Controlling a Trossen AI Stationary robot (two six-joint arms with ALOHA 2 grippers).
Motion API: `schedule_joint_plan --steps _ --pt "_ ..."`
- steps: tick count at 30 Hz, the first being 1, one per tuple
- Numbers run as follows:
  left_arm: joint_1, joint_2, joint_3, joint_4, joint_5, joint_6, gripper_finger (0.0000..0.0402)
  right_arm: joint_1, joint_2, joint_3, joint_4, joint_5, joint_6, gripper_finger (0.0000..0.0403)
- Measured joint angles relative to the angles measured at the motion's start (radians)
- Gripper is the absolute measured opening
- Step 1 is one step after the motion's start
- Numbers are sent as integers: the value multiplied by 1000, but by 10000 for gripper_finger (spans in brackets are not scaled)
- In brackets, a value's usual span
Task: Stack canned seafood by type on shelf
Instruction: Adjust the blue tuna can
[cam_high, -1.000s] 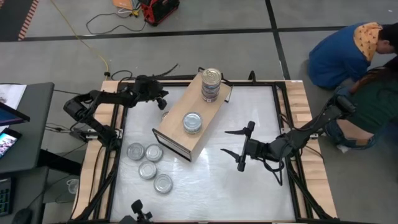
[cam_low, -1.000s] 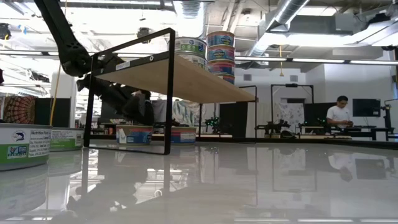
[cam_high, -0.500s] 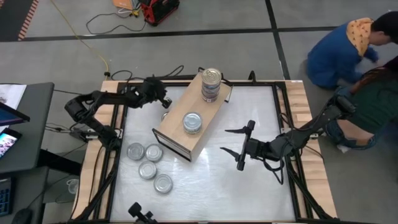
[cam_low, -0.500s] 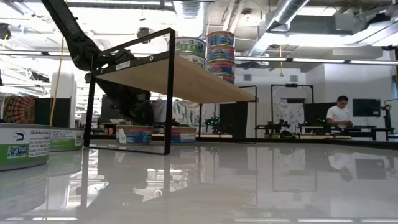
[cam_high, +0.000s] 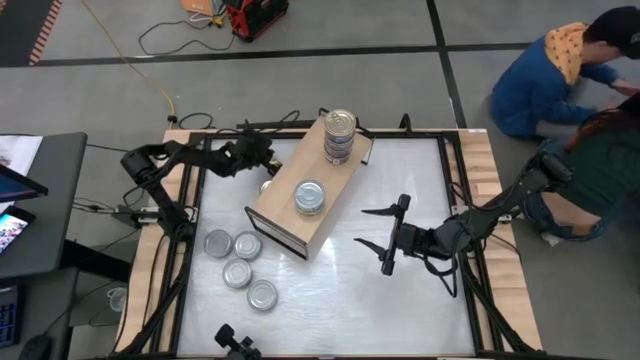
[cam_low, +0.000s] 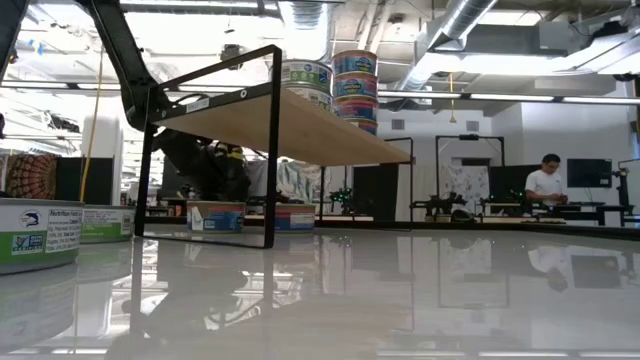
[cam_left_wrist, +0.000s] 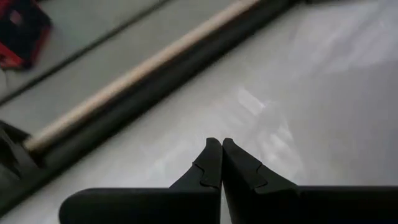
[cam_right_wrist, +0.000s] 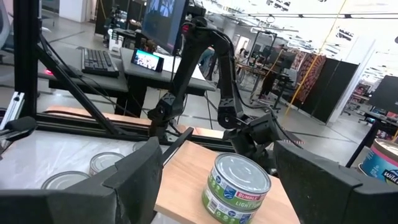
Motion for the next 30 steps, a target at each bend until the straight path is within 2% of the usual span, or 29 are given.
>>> schedule_joint_plan --steps 4,8,12,14,19,25,30 --pt "-9 40 -1 55 -23 -9 0 0 0 0 -16 0 17 328" --pt "-64 109 0 118 -115 36 0 -2 0 0 -18 0 18 328" --pt "-124 112 -1 177 -178 69 0 -3 0 0 -21 0 20 328" --pt "-139 111 0 192 -171 83 0 -3 0 0 -21 0 20 328" --pt "-149 111 -1 145 -129 94 0 -3 0 0 -22 -1 20 328" --pt "-159 112 0 141 62 157 0 -3 0 0 -21 -1 24 328" --pt "-176 112 0 140 152 223 0 -3 0 0 -21 -1 25 328"
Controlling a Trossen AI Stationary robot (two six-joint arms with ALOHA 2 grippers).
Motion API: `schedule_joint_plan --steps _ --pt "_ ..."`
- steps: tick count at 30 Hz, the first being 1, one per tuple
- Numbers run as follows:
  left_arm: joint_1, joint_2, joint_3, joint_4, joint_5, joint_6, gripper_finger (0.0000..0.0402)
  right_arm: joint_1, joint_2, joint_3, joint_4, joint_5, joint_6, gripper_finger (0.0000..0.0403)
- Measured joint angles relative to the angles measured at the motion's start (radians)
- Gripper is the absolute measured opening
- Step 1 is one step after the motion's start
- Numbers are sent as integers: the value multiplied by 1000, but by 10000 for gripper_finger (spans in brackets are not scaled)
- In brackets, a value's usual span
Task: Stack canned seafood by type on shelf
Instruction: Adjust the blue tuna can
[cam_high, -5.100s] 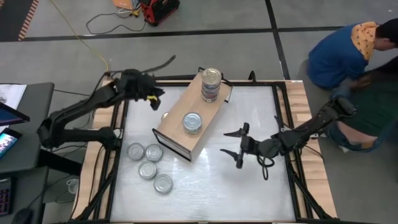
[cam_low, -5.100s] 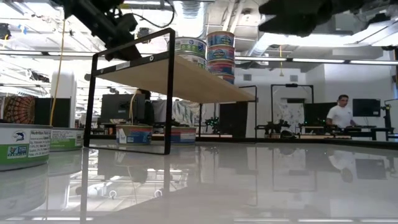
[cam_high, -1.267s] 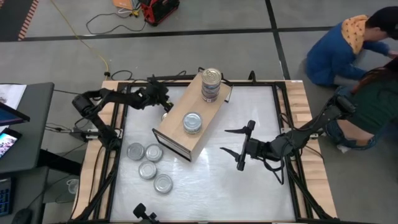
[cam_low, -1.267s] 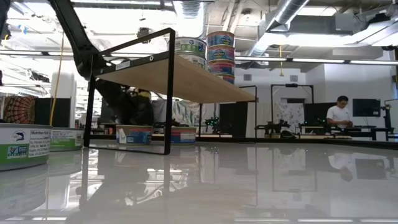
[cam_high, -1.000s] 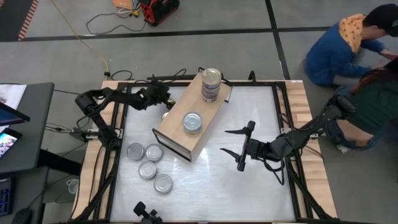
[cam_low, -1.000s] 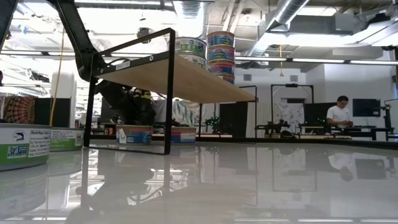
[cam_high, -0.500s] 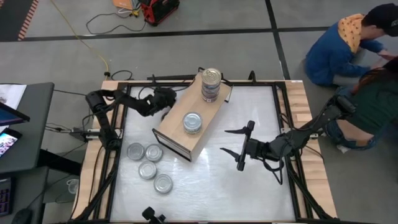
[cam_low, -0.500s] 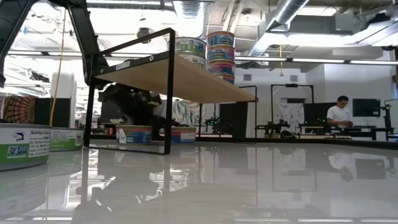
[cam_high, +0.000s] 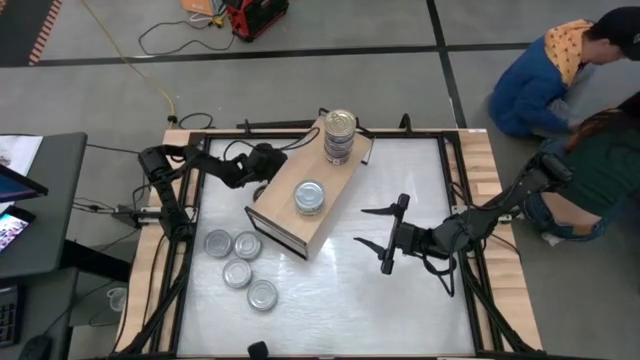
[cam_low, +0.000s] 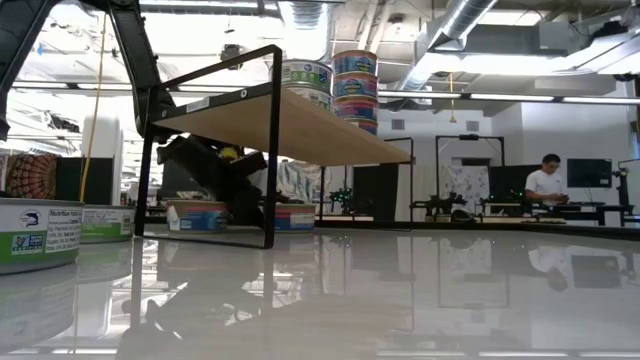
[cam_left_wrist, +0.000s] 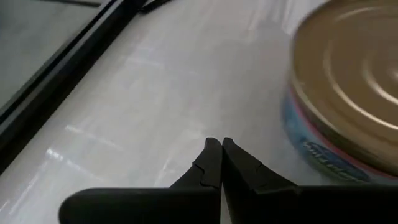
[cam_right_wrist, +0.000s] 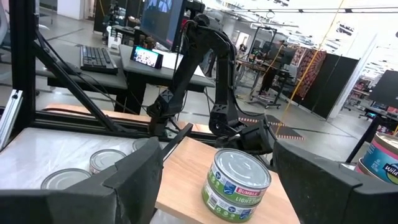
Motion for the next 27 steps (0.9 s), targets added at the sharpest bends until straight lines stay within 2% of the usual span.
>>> schedule_joint_plan --steps 6,14,27 --pt "-14 0 0 -2 75 69 0 0 0 0 0 -1 2 328" --pt "-13 0 0 -5 161 80 0 0 0 0 0 -1 2 328" --pt "-13 0 0 -18 253 129 0 0 0 0 0 -1 2 328"
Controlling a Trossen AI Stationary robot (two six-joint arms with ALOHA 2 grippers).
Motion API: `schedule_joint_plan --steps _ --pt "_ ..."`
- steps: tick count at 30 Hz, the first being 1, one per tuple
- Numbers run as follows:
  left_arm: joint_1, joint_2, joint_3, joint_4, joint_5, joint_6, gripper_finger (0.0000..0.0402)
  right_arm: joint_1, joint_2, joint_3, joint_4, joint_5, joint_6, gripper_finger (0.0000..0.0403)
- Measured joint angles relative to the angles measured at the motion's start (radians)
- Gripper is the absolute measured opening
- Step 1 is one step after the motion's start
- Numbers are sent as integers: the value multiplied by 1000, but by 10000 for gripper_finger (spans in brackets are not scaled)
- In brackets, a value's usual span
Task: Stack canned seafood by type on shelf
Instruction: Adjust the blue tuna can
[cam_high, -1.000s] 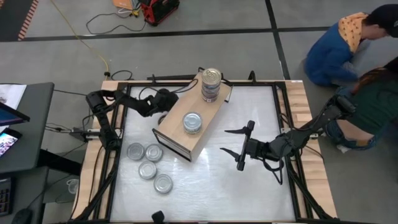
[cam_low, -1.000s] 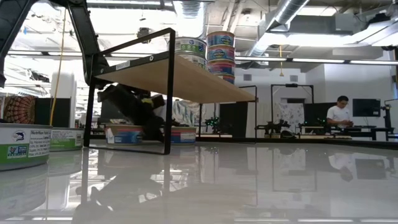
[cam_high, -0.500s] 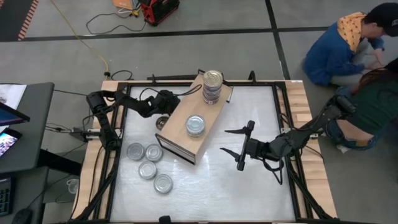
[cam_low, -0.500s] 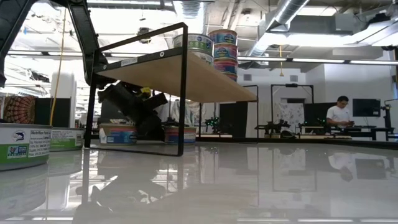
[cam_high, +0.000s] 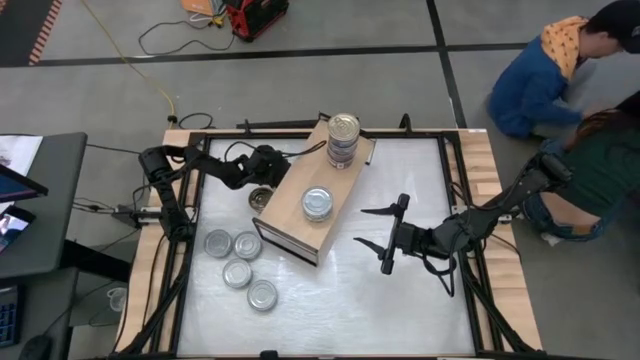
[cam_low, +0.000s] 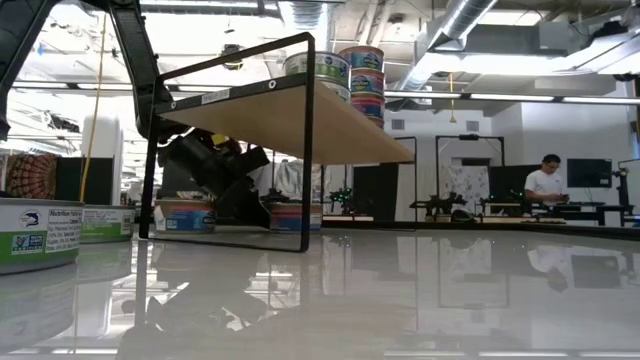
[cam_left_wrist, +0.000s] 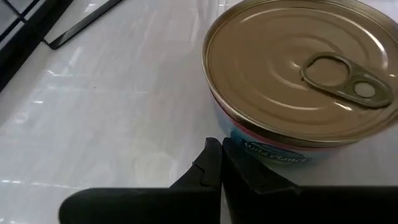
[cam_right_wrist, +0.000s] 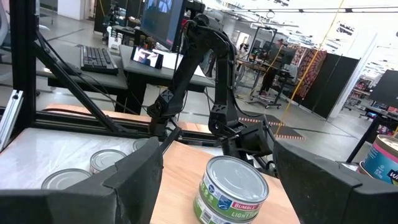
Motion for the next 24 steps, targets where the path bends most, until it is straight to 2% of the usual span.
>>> schedule_joint_plan --steps 2,6,10,15,16,18,19,20,24 --pt "0 0 0 0 -19 6 0 0 0 0 0 0 0 328" --pt "-3 -1 0 7 -186 -91 0 0 0 0 0 0 0 328" --pt "-1 -1 1 8 -230 -139 0 0 0 0 0 0 -1 328" --pt "-7 -1 1 5 -214 -134 0 0 0 0 0 0 -1 328" --pt "-6 -1 1 -9 -148 -101 0 -1 0 0 0 0 -1 328" --pt "0 -1 4 -76 96 49 0 -1 0 0 0 0 -1 328" --pt "-1 -2 3 -104 168 115 0 -1 0 0 0 0 -1 328" --pt "-8 -2 2 -115 184 150 0 -1 0 0 0 0 -1 328" --pt "-21 -6 2 -97 -32 43 0 -7 0 0 0 0 0 328"
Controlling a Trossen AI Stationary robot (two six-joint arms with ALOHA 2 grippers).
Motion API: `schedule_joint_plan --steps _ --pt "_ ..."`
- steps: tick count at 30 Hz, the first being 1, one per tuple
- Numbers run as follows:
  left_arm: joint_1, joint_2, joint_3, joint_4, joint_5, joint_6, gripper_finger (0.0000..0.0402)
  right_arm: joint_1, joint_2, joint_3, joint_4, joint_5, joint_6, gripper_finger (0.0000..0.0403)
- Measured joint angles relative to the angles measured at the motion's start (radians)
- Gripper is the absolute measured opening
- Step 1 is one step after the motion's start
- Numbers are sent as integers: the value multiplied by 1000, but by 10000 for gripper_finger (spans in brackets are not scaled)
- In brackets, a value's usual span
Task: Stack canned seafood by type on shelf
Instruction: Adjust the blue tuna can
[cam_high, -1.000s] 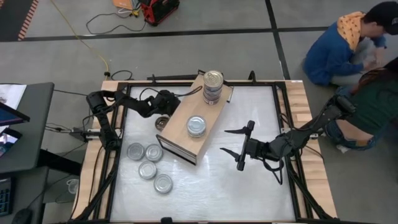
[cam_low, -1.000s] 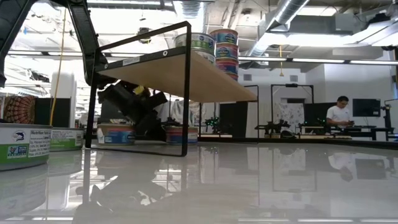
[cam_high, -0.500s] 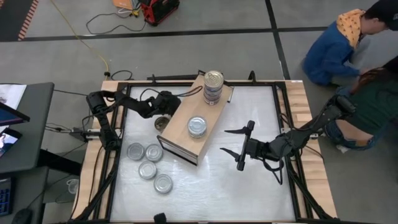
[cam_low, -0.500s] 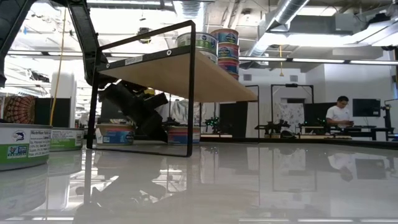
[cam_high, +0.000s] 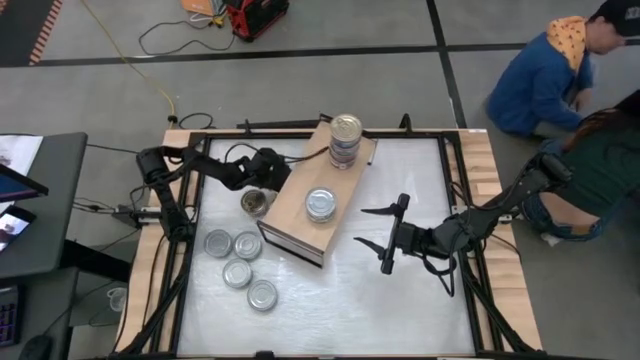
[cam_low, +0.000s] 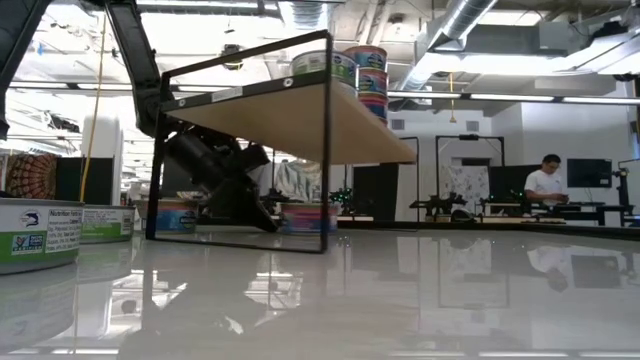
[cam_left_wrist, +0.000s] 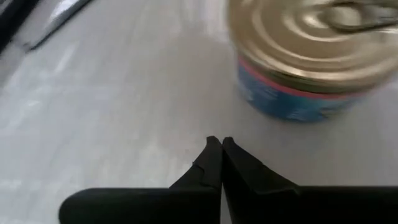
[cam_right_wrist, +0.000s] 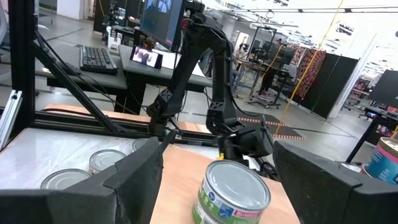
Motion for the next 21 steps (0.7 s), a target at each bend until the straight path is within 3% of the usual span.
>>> schedule_joint_plan --steps 2,16,21 --pt "7 -2 1 2 -39 -32 0 0 0 0 -1 0 0 328" --pt "1 2 -2 70 -30 -220 0 -7 2 0 -1 0 1 328" --pt "-2 3 -2 64 19 -196 0 -19 6 0 -36 6 32 328"
